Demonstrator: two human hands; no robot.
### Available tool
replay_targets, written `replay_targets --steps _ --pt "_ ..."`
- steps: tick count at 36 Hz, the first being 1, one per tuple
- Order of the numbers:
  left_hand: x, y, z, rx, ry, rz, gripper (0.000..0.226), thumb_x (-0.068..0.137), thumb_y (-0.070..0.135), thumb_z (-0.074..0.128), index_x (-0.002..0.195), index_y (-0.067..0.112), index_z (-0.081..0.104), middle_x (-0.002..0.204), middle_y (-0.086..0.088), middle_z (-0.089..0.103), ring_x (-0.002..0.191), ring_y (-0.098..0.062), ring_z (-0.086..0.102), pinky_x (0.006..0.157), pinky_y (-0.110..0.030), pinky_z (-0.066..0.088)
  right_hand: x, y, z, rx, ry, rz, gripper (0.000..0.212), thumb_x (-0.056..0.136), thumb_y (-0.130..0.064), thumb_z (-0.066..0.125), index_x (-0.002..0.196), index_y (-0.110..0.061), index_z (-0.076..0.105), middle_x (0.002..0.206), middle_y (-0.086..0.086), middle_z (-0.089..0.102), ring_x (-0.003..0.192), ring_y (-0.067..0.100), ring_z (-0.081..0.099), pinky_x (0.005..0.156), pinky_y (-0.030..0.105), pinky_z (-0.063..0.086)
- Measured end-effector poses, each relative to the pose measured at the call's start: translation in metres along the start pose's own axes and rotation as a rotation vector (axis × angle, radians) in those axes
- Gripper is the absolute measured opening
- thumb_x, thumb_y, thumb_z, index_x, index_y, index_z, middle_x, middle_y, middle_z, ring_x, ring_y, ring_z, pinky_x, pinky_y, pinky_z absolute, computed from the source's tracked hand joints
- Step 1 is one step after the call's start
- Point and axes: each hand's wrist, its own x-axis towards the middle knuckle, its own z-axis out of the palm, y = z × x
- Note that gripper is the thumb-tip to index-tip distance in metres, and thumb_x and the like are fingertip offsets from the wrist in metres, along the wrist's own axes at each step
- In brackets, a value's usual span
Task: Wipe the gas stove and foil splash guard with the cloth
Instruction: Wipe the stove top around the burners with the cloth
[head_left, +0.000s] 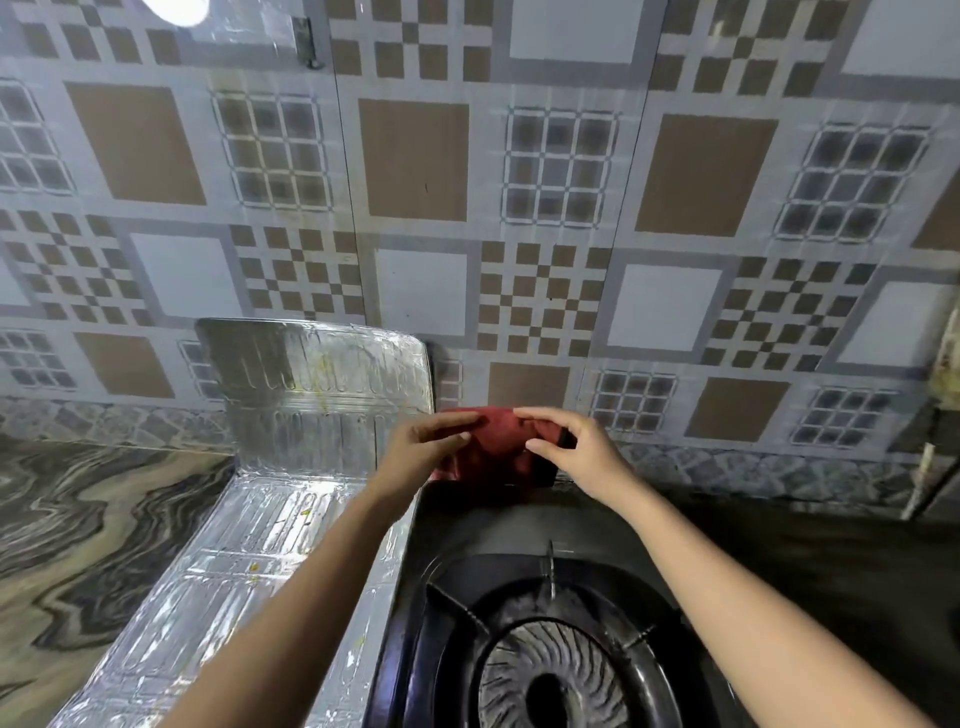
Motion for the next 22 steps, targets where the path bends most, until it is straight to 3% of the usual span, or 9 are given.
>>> replay_targets --steps 4,8,13,16,18,22 --pt "-0.013 -0.019 -0.01 0.003 -0.013 -0.062 0.028 0.083 -0.006 0.058 0.108 0.004 0.066 0.105 -0.003 0.069 0.09 -0.006 0.066 0.076 -0.011 0.051 -0.014 0.009 0.006 0.021 -0.117 0.045 0.035 0.087 -0.012 0.061 0.116 -0.032 0.061 0.121 -0.016 0.057 0.115 -0.002 0.046 0.089 0.006 0.037" --pt "-0.025 -0.02 -0.013 0.01 -0.031 -0.063 0.029 0.083 -0.006 0.057 0.111 0.0 0.064 0.1 -0.002 0.071 0.088 -0.004 0.067 0.074 -0.01 0.05 -0.022 0.008 0.005 0.022 -0.151 0.068 0.033 0.087 -0.011 0.062 0.114 -0.03 0.063 0.117 -0.016 0.058 0.114 -0.001 0.048 0.095 0.012 0.036" --pt "-0.035 -0.018 -0.019 0.042 -0.021 -0.067 0.028 0.084 -0.005 0.056 0.111 -0.001 0.064 0.108 -0.009 0.069 0.097 -0.014 0.066 0.081 -0.015 0.052 -0.029 -0.001 -0.003 0.03 -0.217 0.083 0.032 0.085 -0.008 0.064 0.109 -0.028 0.064 0.113 -0.014 0.059 0.104 -0.009 0.049 0.081 -0.005 0.035" --pt "-0.043 -0.017 -0.018 0.046 -0.002 -0.063 0.028 0.086 -0.004 0.054 0.113 -0.004 0.062 0.106 -0.009 0.069 0.097 -0.018 0.066 0.085 -0.02 0.053 -0.033 -0.002 -0.004 0.017 -0.253 0.092 0.033 0.083 -0.007 0.066 0.106 -0.031 0.064 0.114 -0.013 0.06 0.111 0.0 0.051 0.098 0.01 0.035" --pt "-0.05 -0.017 -0.017 0.029 0.012 -0.064 0.028 0.087 -0.003 0.053 0.113 -0.004 0.061 0.093 -0.002 0.073 0.087 -0.012 0.068 0.081 -0.018 0.054 -0.038 -0.003 -0.004 0.002 -0.28 0.104 0.034 0.082 -0.006 0.066 0.107 -0.03 0.064 0.114 -0.013 0.059 0.112 0.004 0.052 0.102 0.021 0.036" --pt "-0.063 -0.02 -0.015 0.01 0.041 -0.08 0.027 0.086 -0.005 0.052 0.111 0.0 0.061 0.075 0.007 0.074 0.073 -0.004 0.068 0.071 -0.013 0.053 -0.047 -0.005 -0.004 0.003 -0.28 0.124 0.035 0.083 -0.007 0.065 0.111 -0.027 0.063 0.117 -0.008 0.06 0.113 0.009 0.053 0.101 0.022 0.037"
